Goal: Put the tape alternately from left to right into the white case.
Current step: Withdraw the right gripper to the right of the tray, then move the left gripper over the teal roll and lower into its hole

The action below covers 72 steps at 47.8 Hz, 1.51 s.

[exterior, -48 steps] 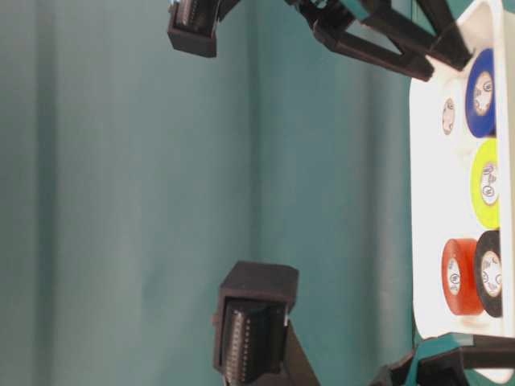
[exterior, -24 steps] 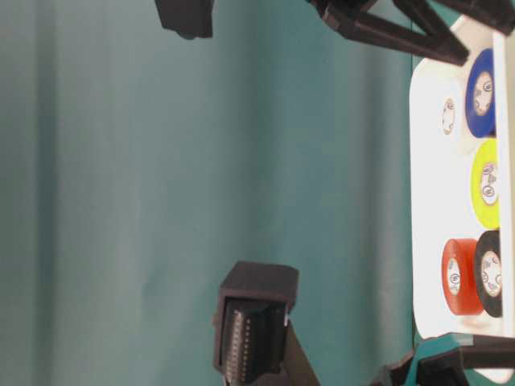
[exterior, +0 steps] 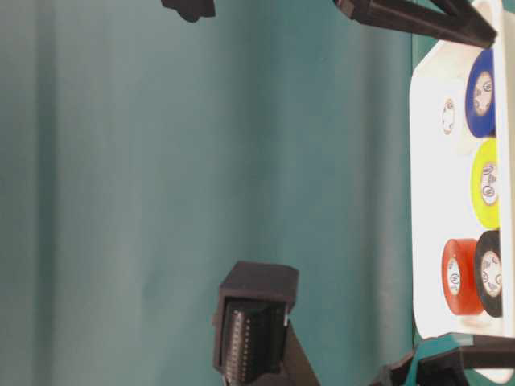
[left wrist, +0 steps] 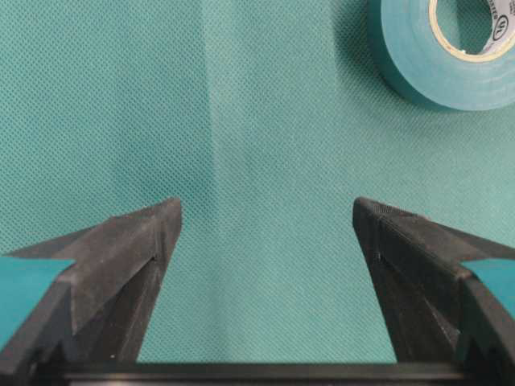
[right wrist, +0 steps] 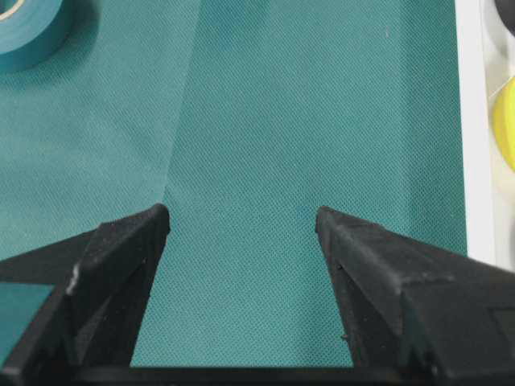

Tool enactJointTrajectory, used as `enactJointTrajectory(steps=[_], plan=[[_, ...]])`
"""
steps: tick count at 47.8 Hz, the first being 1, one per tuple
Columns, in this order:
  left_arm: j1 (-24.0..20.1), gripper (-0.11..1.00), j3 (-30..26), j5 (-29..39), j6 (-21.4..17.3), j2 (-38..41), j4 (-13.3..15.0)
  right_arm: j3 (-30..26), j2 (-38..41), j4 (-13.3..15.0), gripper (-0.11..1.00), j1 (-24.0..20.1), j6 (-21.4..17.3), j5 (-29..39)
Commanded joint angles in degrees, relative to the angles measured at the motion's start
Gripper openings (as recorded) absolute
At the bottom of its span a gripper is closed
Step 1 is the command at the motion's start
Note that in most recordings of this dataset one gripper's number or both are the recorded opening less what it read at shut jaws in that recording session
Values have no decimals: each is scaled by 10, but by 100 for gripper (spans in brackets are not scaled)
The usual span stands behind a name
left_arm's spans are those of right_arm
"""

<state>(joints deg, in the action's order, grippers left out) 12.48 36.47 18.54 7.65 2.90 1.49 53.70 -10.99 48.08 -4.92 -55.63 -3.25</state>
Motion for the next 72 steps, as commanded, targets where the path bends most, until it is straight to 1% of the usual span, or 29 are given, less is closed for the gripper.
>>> enactJointTrajectory(steps=[1,12,23,32,39,48,56,65,72], plan=[[3,55,-8,-2,0,-13,0,-4,-10,-2,80,-3,-1,-4],[3,55,-10,-3,6,-13,1,-4,-10,-2,80,-2,0,-4],[7,55,-16,-3,37,-11,1,-4,-8,-2,80,-2,0,-4],[23,55,-33,-3,55,-4,1,-6,-3,-2,80,-2,-1,-4],[31,55,-47,-3,97,3,1,-7,-2,-2,80,-2,0,-5],[34,55,-61,-3,169,16,1,-4,-2,-2,80,-2,-1,-5],[38,55,-76,-3,223,32,1,-4,-2,-2,80,-2,0,-5],[47,55,-96,-4,256,47,1,-2,-1,-2,80,-3,1,-4],[50,55,-114,-4,271,64,2,-2,-1,-1,80,-2,1,-3]])
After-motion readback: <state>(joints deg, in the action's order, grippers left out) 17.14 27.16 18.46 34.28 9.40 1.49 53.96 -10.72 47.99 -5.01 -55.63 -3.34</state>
